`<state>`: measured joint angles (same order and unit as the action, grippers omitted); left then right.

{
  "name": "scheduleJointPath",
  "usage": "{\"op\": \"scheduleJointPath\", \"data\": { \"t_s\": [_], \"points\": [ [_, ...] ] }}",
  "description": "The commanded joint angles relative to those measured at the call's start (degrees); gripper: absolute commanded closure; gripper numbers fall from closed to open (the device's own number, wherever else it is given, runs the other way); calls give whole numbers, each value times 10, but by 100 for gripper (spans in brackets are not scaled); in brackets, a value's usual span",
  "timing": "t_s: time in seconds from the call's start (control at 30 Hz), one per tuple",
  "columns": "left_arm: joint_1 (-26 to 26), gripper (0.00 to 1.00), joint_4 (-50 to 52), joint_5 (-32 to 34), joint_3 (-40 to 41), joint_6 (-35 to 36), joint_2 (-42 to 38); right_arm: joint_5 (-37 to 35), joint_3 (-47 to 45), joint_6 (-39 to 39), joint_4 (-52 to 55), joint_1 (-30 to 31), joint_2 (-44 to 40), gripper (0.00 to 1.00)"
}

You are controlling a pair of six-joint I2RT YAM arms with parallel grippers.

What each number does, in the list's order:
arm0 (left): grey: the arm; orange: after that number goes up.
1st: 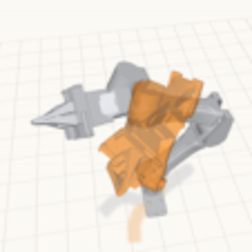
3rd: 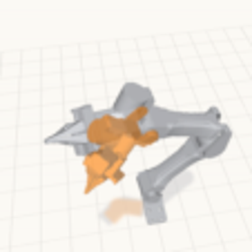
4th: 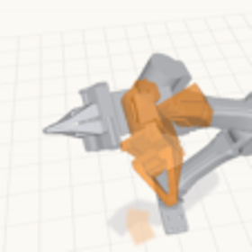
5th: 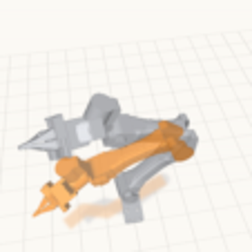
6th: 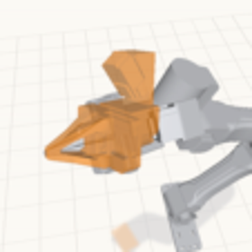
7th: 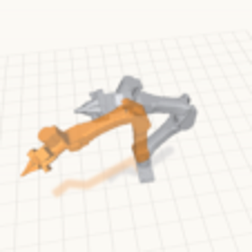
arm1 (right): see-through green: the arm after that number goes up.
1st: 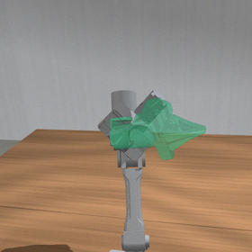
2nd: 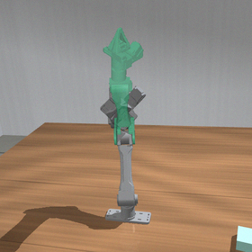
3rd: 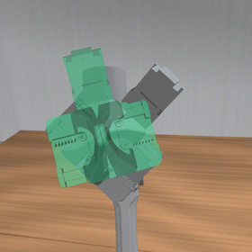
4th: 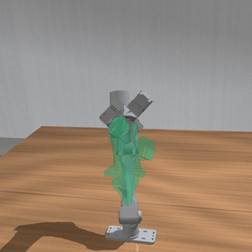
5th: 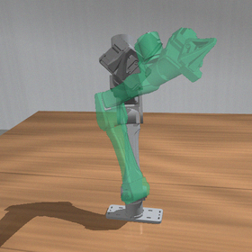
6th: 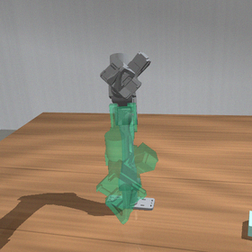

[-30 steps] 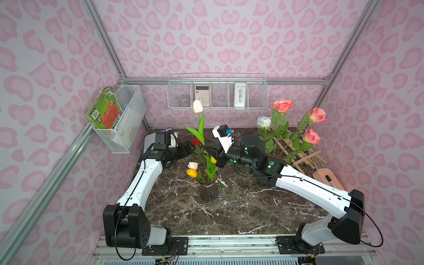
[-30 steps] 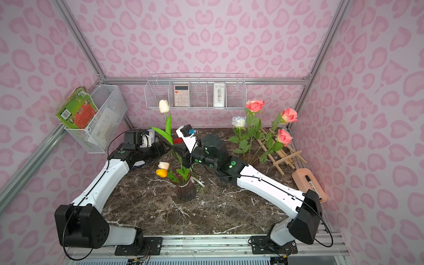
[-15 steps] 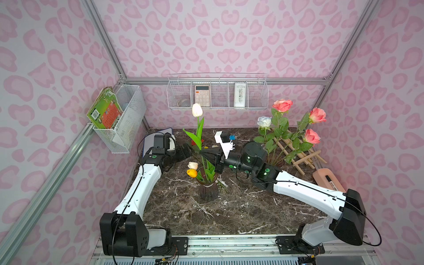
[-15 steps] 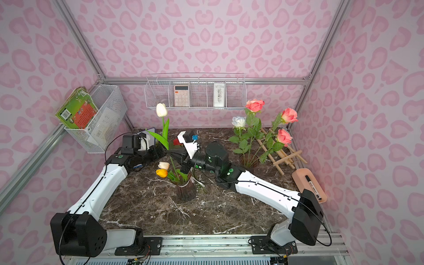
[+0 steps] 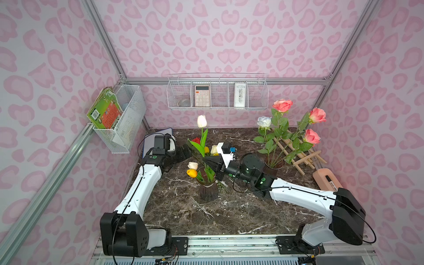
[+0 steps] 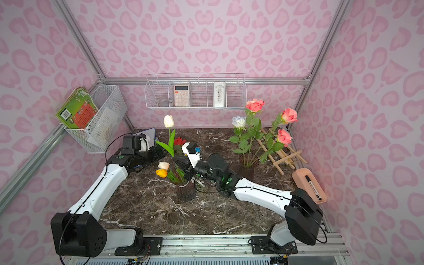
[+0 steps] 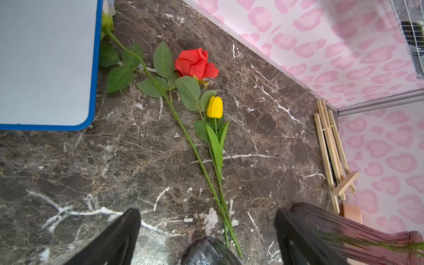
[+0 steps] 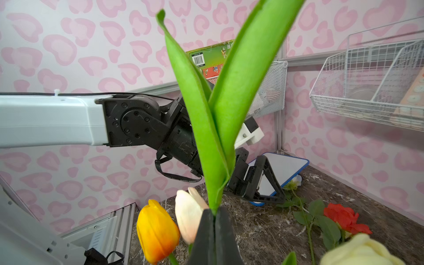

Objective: Arrange the flowers in different vases according to their variety
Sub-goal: Insert the flower into the vase.

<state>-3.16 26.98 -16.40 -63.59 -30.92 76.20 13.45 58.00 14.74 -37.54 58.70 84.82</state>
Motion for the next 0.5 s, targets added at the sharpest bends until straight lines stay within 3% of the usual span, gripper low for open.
{"op": "scheduleJointPath", "data": {
  "t_s": [0.0,0.1,0.2,0.4,0.47],
  "points": [
    [1,4,-10,0,1,8,-1,-15,-3,-17,-28,9,2,100],
    [0,4,-10,-1,1,8,1,-22,0,-20,-1,20,1,98],
    [0,4,-8,-1,1,9,2,-34,15,-27,56,35,-6,79],
    [0,4,-3,-5,-2,11,3,-87,51,-18,209,59,-23,52],
    [0,4,-2,-5,-3,12,4,-99,68,-6,266,59,-25,48]
  ]
}}
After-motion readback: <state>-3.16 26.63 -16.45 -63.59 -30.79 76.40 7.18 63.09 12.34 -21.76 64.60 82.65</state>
